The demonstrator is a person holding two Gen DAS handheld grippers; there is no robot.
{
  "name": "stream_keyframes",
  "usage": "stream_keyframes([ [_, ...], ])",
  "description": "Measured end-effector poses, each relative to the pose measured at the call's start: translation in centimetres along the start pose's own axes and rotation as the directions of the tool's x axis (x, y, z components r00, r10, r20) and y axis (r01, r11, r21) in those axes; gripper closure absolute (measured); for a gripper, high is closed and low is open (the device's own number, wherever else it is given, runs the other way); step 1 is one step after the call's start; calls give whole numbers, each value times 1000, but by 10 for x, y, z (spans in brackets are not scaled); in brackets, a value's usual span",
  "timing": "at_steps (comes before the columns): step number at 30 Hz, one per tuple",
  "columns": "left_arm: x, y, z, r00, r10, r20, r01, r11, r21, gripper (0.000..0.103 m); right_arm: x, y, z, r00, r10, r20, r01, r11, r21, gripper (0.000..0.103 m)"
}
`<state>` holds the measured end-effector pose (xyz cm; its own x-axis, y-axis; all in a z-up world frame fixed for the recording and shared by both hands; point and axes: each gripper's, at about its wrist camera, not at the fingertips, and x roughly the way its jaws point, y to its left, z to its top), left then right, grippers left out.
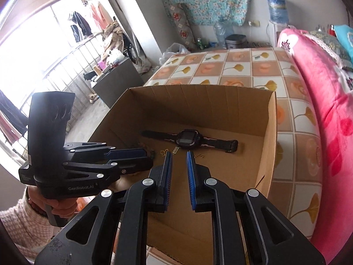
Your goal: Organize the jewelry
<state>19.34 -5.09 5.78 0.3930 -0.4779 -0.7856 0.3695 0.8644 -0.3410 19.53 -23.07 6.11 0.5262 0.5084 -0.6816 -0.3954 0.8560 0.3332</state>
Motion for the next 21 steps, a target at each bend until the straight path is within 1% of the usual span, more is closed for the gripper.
stream_keyframes([
  [4,-3,4,0,1000,0,16,0,1000,-15,75,-8,-3,1,1000,2,26,-2,1000,6,88],
  [9,-12,1,0,999,0,49,1,1000,-4,75,-19,-6,0,998,2,56,-3,1000,18,88],
  [13,-26,-3,-5,996,-15,85,14,1000,5,75,-39,-3,-4,995,-8,99,6,1000,15,88],
  [16,-45,-8,-13,989,-34,141,32,999,18,69,-67,-2,-15,986,-22,164,19,1000,23,88],
  [19,-65,-15,-25,976,-63,210,52,997,58,59,-94,-5,-31,972,-51,229,41,998,49,88],
  [21,-80,-21,-39,962,-88,257,64,993,102,49,-114,-8,-46,960,-85,269,65,995,79,88],
])
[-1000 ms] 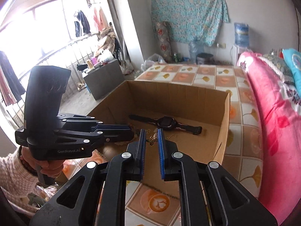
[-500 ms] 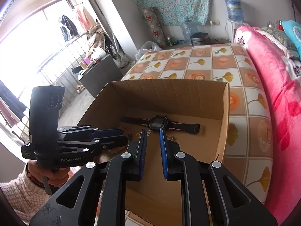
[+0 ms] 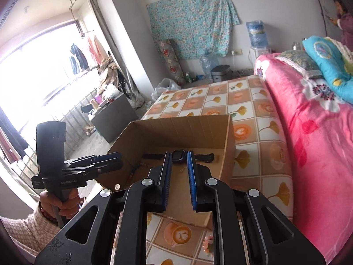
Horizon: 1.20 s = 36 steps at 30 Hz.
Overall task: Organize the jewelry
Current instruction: 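Move the right gripper out of the box to the pink bead bracelet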
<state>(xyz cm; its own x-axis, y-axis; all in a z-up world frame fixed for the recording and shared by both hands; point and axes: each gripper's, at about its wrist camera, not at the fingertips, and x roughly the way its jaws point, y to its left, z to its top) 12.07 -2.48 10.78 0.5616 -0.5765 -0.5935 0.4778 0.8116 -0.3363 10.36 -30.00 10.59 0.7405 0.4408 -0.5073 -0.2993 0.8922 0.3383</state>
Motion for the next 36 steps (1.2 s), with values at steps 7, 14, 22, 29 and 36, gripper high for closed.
stream_keyframes([
  [7,-38,-28,-44,994,-108,35,103,987,122,30,-22,-25,-46,995,-86,-51,92,988,122,86],
  [14,-19,-44,-101,994,-28,-101,44,987,155,20,23,-47,-102,955,-150,-256,199,964,178,84],
  [22,47,-19,-142,907,267,-325,-286,958,-12,19,61,-49,-118,917,-200,-344,258,957,131,80],
  [29,57,-22,-148,865,392,-314,-398,916,46,13,79,-48,-119,887,-289,-360,323,946,37,80],
  [36,64,-20,-152,837,448,-313,-454,889,60,6,82,-44,-126,887,-272,-373,303,953,27,92],
])
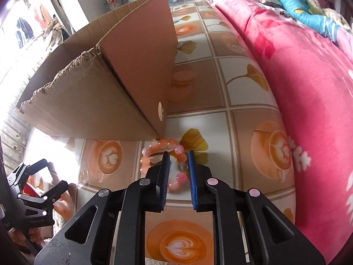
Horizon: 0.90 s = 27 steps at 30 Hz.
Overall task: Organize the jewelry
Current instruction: 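Move the right gripper out of the box to the pink bead bracelet, then close the right gripper on the pink bead bracelet and regrip it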
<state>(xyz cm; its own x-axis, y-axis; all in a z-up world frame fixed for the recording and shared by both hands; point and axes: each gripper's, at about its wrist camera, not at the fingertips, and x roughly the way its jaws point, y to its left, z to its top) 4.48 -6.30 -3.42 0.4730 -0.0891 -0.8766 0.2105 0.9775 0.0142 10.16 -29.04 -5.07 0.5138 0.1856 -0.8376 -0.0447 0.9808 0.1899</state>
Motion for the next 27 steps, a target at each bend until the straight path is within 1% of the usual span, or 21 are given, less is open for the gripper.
stream_keyframes([
  [2,1,1,0,1000,2,0,-2,1000,-3,6,0,2,-1,1000,18,-7,-18,1000,-2,95],
  [9,2,1,1,1000,5,-1,-5,1000,-6,6,3,16,-7,998,66,-22,-66,998,-7,95],
  [12,2,3,1,1000,6,0,-6,1000,-10,6,4,24,-8,997,79,-26,-80,997,-18,95],
  [13,3,1,1,1000,7,1,-7,1000,-12,6,2,28,-10,998,57,-21,-57,998,7,95],
  [23,0,-1,1,1000,11,4,-11,1000,-20,6,7,58,-13,994,107,-27,-108,994,-21,93],
  [27,0,-1,2,1000,11,5,-11,1000,-20,6,10,63,-12,991,127,-31,-128,991,-30,93],
])
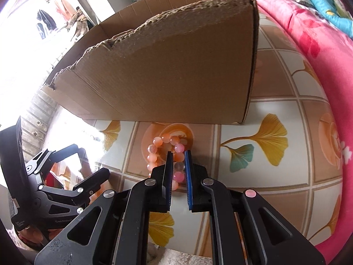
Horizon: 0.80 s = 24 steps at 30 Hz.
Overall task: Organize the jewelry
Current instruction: 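Close the right gripper on the pink bead bracelet and regrip it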
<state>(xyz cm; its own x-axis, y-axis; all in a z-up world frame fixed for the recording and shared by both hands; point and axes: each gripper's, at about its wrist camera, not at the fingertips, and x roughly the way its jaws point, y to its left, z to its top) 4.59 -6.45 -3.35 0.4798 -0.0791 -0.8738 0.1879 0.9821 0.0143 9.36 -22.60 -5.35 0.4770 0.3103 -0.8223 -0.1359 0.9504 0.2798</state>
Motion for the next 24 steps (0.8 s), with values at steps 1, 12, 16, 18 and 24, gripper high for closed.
stream_keyframes([
  [1,0,1,0,1000,0,0,0,1000,0,6,1,2,0,1000,2,-1,-2,1000,-3,93],
  [12,1,1,1,1000,4,1,-4,1000,-9,6,2,-3,6,999,33,-5,-33,999,0,92],
  [16,1,1,1,1000,5,3,-5,1000,-10,6,-1,-5,6,999,48,-4,-48,999,5,88],
  [18,1,1,1,1000,7,6,-7,1000,-13,6,0,-6,6,999,52,-3,-52,999,5,86],
  [24,0,0,-1,1000,4,16,-4,1000,-6,6,-3,-10,6,999,47,7,-48,999,12,81],
])
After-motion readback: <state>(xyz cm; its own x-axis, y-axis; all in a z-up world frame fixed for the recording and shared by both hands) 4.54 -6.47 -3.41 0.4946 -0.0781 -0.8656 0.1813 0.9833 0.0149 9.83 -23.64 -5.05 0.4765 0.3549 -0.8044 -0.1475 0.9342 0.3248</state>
